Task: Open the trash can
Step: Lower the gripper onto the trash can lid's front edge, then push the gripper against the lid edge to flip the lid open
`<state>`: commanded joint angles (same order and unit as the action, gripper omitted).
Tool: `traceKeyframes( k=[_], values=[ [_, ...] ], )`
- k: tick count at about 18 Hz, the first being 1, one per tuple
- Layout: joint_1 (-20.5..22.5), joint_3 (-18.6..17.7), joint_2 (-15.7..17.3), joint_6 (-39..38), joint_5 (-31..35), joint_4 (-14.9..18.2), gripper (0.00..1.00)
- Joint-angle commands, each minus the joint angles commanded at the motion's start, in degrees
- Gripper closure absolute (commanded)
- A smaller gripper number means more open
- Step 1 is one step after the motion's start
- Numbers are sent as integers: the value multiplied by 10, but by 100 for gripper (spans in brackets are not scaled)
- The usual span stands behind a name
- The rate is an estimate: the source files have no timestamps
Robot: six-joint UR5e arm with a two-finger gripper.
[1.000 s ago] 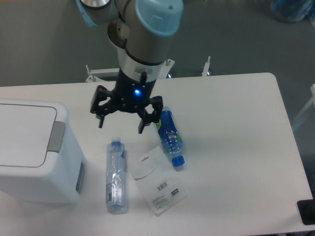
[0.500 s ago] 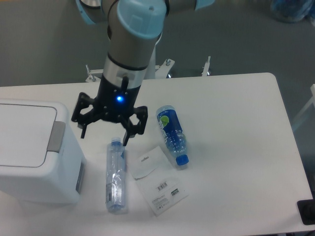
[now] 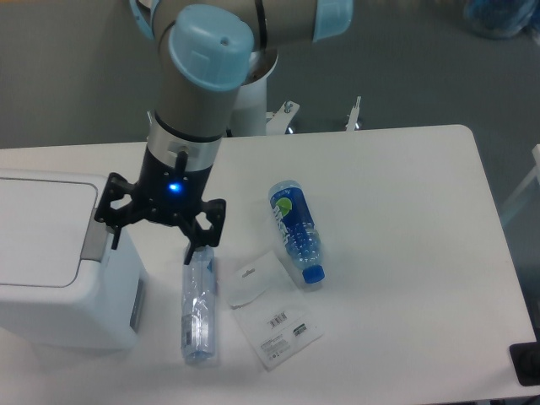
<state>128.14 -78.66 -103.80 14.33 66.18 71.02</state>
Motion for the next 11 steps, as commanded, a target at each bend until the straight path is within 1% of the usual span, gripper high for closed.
traceKeyframes(
  k=[6,11],
  values=[
    [-1,-3,-4,-1,1,0,0],
    [-5,-18,-5,-1,4,-1,0]
  ],
)
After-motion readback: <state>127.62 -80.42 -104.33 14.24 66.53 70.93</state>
